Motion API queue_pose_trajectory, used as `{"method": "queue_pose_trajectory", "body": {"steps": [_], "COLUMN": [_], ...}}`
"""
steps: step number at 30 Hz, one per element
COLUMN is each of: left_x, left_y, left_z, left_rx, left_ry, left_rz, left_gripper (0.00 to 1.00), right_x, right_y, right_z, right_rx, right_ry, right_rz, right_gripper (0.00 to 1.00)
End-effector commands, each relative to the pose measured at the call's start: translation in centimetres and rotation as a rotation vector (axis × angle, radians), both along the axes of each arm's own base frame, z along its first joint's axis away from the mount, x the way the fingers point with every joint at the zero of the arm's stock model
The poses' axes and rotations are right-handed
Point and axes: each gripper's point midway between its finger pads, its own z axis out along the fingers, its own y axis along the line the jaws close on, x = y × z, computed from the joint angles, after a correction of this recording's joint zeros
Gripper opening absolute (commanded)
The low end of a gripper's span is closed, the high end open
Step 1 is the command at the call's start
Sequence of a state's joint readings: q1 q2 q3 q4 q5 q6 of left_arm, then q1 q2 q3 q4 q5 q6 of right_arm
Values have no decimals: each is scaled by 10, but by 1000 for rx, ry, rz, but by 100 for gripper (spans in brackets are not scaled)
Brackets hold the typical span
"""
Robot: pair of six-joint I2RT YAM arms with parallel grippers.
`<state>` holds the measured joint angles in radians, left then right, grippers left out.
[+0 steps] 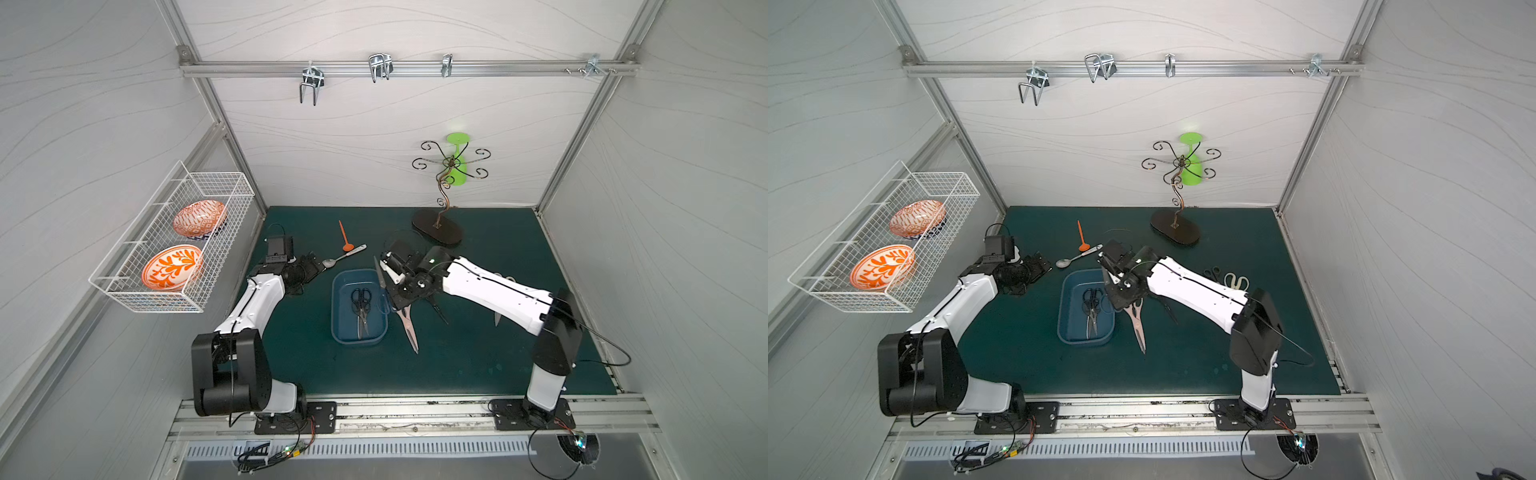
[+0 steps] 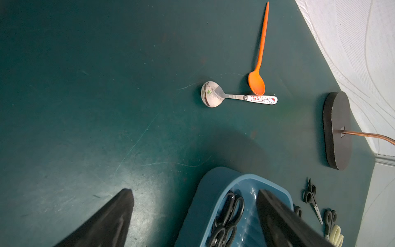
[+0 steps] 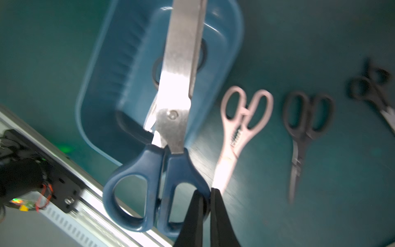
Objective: Put the scissors into the storage box
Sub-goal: Pick up the scissors from the center of the board, then place the scissors in the storage box.
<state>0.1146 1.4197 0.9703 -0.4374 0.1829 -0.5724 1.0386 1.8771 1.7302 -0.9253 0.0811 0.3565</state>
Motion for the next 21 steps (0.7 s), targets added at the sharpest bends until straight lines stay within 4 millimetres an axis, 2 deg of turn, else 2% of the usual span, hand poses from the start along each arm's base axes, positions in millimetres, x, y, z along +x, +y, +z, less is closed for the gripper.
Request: {"method": "queue_pose_trajectory", "body": {"steps": [1,5,8,13,21], "left_x": [6,7,6,8,9], "left_y": [12,27,30,25,18], "left_z": [8,12,15,14,17], "left_rx": [26,42,53,20,-22], "left_ry": [-28,-34,-44,-47,-65], "left_rz": [26,64,74,64,55], "left_gripper": [95,94,95,95,94], "right_x": [-1,-5,-9,-10,2], "right_y": [29,51,61,61,61], "right_z": [-7,-25,-40,-68,-95], "right_rx": [11,5,-11,-81,-165], "right_ry": [10,53,78,113,110], "right_rz": [-14,-11,14,-16,-48], "right_gripper": [0,0,0,0,0]}}
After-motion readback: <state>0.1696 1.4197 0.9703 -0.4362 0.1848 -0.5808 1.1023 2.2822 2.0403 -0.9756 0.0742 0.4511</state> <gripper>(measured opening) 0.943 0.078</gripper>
